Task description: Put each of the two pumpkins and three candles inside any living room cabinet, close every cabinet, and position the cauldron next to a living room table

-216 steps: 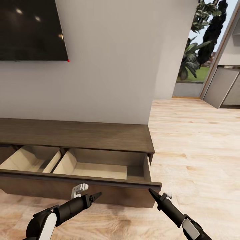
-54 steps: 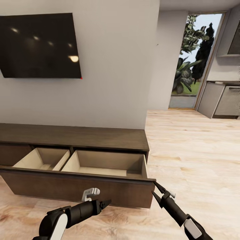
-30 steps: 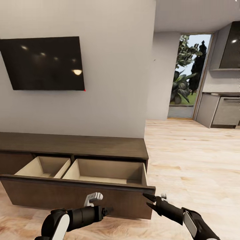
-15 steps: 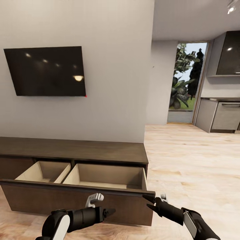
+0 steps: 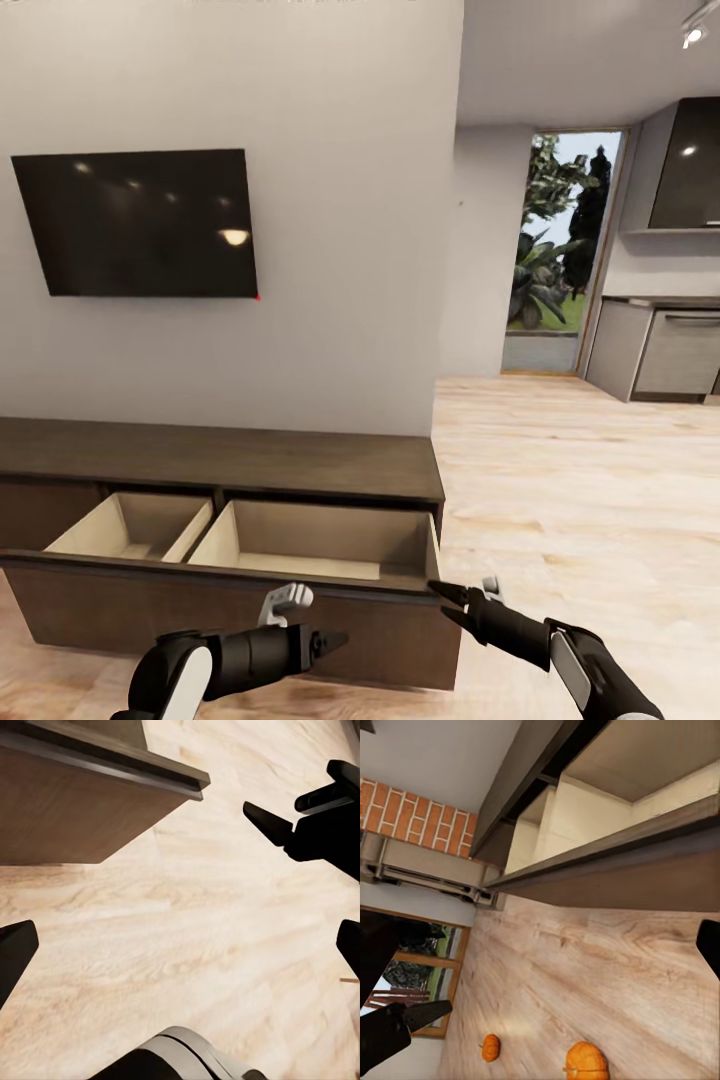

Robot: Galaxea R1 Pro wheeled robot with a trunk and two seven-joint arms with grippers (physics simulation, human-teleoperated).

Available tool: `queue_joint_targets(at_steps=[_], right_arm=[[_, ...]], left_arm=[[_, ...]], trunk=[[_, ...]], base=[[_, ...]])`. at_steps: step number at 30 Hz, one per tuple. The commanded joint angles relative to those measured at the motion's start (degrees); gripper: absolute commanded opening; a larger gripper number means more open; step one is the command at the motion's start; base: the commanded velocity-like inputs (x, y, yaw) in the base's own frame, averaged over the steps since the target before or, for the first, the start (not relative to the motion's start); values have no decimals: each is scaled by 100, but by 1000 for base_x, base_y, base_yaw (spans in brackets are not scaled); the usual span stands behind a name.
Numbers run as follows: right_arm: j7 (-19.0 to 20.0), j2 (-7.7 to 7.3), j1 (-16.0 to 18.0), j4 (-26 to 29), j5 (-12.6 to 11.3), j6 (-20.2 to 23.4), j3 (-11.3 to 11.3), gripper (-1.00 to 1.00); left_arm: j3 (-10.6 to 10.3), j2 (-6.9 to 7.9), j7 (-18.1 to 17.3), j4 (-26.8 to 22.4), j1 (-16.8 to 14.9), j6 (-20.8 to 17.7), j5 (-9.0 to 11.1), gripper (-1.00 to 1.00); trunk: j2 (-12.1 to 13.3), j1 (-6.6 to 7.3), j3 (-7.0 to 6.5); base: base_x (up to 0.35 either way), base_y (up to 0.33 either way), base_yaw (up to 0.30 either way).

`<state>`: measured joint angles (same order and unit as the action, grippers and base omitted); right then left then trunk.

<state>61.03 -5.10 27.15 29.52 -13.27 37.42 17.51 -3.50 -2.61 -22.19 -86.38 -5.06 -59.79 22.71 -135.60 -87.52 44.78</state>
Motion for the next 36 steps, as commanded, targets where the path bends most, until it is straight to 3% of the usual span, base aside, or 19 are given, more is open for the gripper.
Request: queue_joint_targets(at_steps=[1,28,36], right_arm=[[9,0,2,5,-22,36,7,100],[5,0,1,27,-27,4,51,100],[0,1,1,27,-27,3,51,100]], left_arm=[[-1,-3,-49,-2,-4,-21,-47,100],[-26,-12,22,7,-4,-21,-93,100],[-23,-12,21,0,-1,-21,-60,100]], trunk=[[39,24,-12],[1122,617,-497],[1122,617,-497]], base=[[0,0,0],[0,0,0],[0,0,0]])
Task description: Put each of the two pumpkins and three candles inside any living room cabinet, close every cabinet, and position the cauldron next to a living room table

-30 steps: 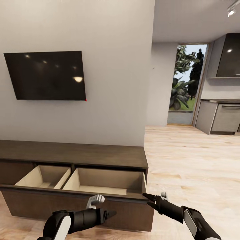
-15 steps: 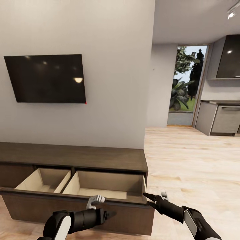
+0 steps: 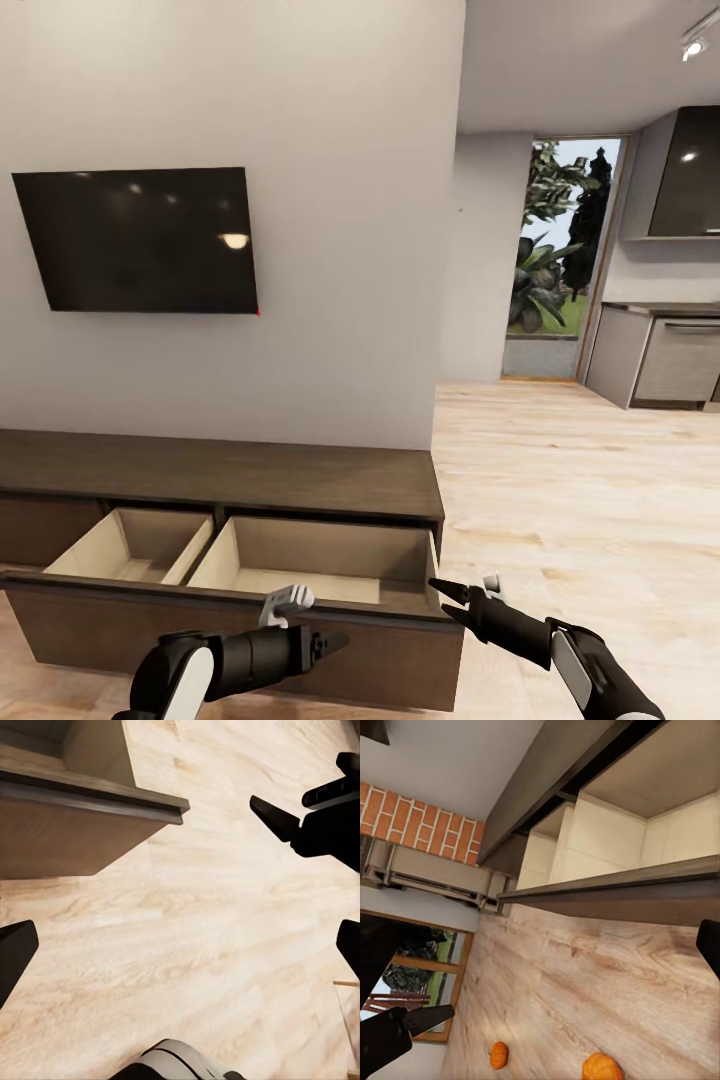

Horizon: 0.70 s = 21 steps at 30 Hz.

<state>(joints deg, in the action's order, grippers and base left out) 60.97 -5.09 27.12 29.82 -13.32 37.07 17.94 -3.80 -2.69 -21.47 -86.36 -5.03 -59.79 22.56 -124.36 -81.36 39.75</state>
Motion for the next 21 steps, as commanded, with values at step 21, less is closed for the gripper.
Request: queue_joint_targets(at_steps=[21], right_arm=[[10,3,4,-2,-23,37,8,100]], left_arm=[[3,-3,-26,-4,2,-21,-67,100]], trunk=[[-3,1,6]], base=[[0,-185,90]])
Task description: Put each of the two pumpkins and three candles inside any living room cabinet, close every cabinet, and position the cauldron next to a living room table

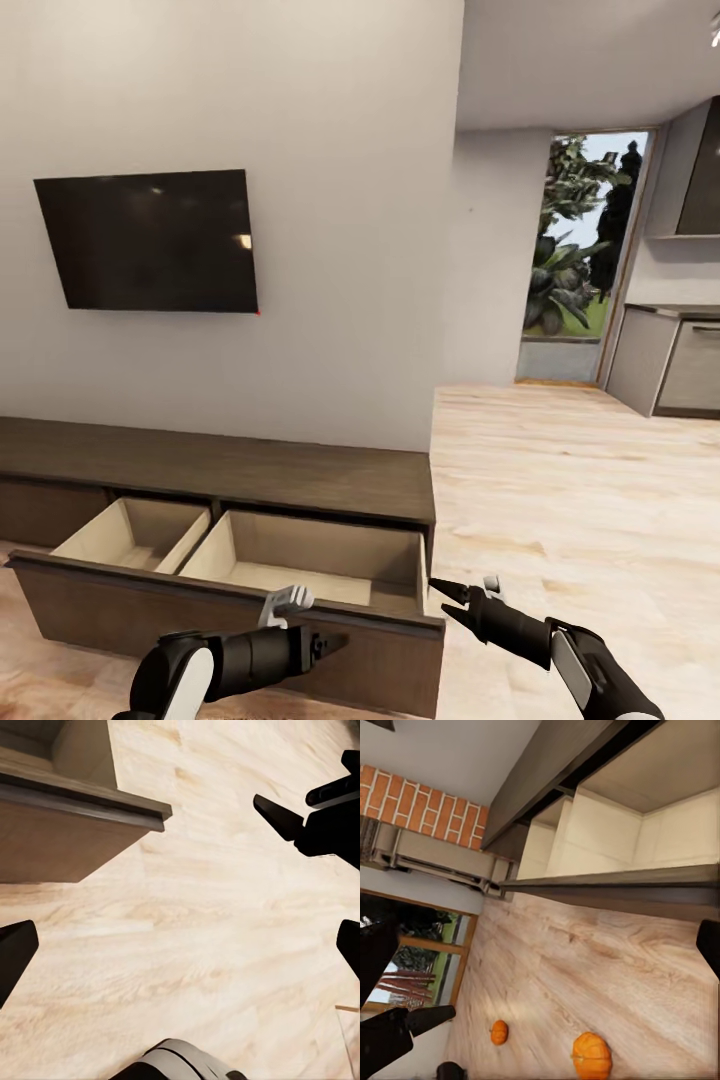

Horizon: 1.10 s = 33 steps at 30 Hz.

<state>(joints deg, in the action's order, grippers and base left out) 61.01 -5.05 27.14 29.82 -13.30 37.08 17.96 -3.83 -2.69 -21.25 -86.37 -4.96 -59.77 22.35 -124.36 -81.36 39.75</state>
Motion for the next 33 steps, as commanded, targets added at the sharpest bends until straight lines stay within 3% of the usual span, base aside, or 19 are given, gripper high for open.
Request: queue_joint_targets(at_steps=[1,14,22,33], right_arm=[[6,-2,2,-2,-27,37,5,100],[8,3,2,-2,-25,37,-2,100],[8,-2,2,-2,-25,37,-3,100],[5,3,2,-2,-24,37,-24,100]], left_arm=[[6,-4,-48,-3,-5,-23,-46,100],[5,-4,-70,-3,-5,-23,-47,100],[13,-4,-102,-9,-3,-23,-29,100],[9,-4,-76,-13,-2,-23,-34,100]], trunk=[[-3,1,6],[-3,1,6],[-3,1,6],[438,243,-191]], base=[[0,-284,198],[-119,-274,276],[-121,-94,289],[-7,-5,289]])
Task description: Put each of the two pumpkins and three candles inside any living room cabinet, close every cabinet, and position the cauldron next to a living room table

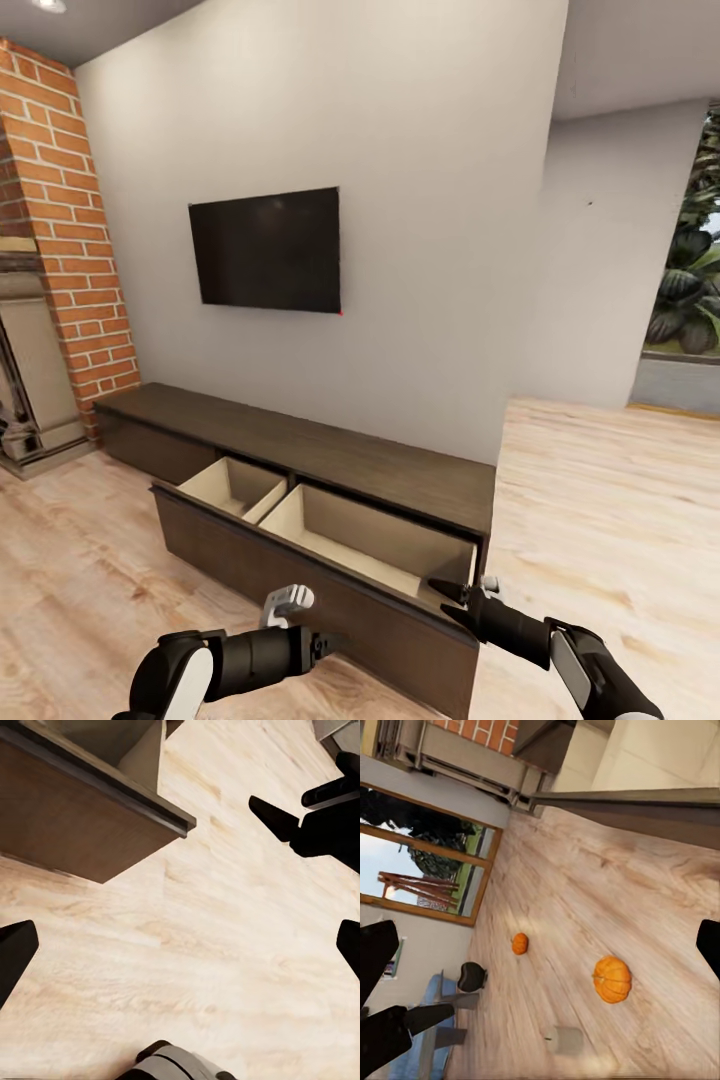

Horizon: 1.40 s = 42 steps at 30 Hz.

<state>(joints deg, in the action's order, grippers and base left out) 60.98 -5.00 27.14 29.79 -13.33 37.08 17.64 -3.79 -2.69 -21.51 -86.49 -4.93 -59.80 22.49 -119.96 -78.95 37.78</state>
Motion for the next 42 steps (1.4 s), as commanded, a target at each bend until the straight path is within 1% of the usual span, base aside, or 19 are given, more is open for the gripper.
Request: queue_joint_targets(at_steps=[1,6,12,16,33,42], right_arm=[[3,-1,5,0,-20,37,2,100],[-5,-1,9,0,-14,37,-12,100],[-10,-5,10,15,-4,37,-18,100],[-6,-8,10,17,-9,31,-16,100],[2,-9,10,18,-11,28,-7,100],[-17,-9,10,18,-2,32,-11,100]], left_arm=[[4,-3,-49,0,-5,-20,-50,100],[2,-3,-36,0,-6,-20,-53,100],[2,-3,68,1,-7,-20,-57,100],[2,-3,83,1,-8,-20,-53,100],[2,-3,69,1,-6,-20,-52,100],[35,-3,83,-52,-1,-20,-47,100]], trunk=[[39,24,-12],[239,133,-102],[480,265,-210],[640,353,-281],[1322,726,-587],[1683,924,-748]], base=[[0,0,290],[0,0,290],[0,0,291],[0,0,179],[0,0,10],[0,0,0]])
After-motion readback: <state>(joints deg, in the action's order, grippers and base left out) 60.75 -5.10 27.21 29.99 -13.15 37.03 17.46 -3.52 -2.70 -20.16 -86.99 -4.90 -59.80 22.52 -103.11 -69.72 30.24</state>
